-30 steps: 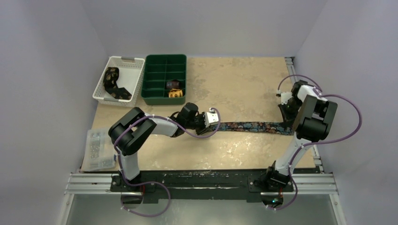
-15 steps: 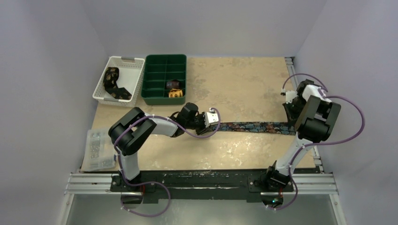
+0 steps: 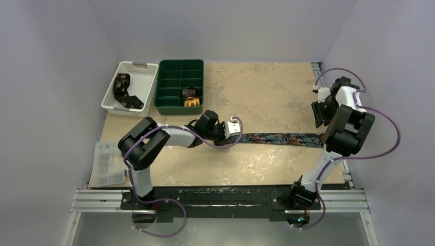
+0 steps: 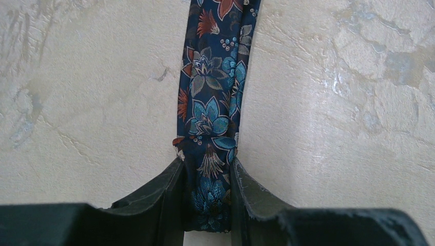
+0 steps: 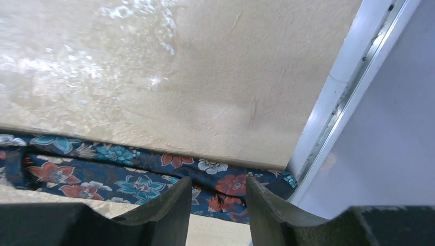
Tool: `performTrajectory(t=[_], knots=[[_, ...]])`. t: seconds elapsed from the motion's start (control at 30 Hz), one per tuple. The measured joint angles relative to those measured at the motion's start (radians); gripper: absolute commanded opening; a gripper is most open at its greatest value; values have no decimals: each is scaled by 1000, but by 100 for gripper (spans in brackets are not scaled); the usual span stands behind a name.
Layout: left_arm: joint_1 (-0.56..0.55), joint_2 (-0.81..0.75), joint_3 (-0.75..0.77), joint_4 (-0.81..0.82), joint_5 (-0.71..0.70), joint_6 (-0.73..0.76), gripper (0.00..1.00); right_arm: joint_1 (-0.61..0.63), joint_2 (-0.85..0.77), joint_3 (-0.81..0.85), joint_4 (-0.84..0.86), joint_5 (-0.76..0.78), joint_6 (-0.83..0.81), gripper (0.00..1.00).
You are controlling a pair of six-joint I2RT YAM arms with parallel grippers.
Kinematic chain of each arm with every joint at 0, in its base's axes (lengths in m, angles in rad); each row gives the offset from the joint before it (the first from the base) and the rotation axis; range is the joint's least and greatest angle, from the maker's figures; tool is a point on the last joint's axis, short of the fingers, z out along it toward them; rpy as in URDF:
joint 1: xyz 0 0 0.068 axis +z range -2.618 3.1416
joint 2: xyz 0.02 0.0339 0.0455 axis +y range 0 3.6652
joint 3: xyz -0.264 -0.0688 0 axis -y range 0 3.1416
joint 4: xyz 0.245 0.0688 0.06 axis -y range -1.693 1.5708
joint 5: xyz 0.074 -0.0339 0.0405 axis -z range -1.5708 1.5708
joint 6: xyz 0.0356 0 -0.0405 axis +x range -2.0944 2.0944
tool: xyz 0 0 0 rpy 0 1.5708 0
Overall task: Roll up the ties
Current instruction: Roll the tie at the center of the board.
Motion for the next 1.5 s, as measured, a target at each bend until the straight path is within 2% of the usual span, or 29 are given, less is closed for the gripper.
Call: performTrajectory(t=[0.17, 0.3, 0.43, 0.97, 1.07, 1.13, 1.33, 1.47, 1.5], knots=[[0, -2, 58, -125, -5, 2, 3, -1, -51, -1, -21, -47, 26, 38], [1, -2, 106, -233, -2, 11, 3, -2, -88, -109, -2, -42, 42, 37], [1, -2, 137, -317, 8, 38, 3, -2, -46, -188, 34, -2, 46, 37], [-18, 1, 248, -595, 28, 153, 6, 4, 8, -154, 34, 31, 56, 37], [-44, 20, 274, -636, 8, 168, 6, 4, 10, -141, 32, 24, 47, 41], [-55, 27, 289, -655, -1, 175, 7, 3, 11, -123, 39, 12, 36, 48], [-56, 39, 304, -669, -12, 178, 8, -2, -4, 6, 11, -126, 48, 62], [-56, 42, 306, -671, -12, 178, 8, -3, -63, 99, -10, -256, 85, 80], [-56, 42, 306, -671, -12, 179, 8, -3, -91, 108, -5, -293, 97, 87]])
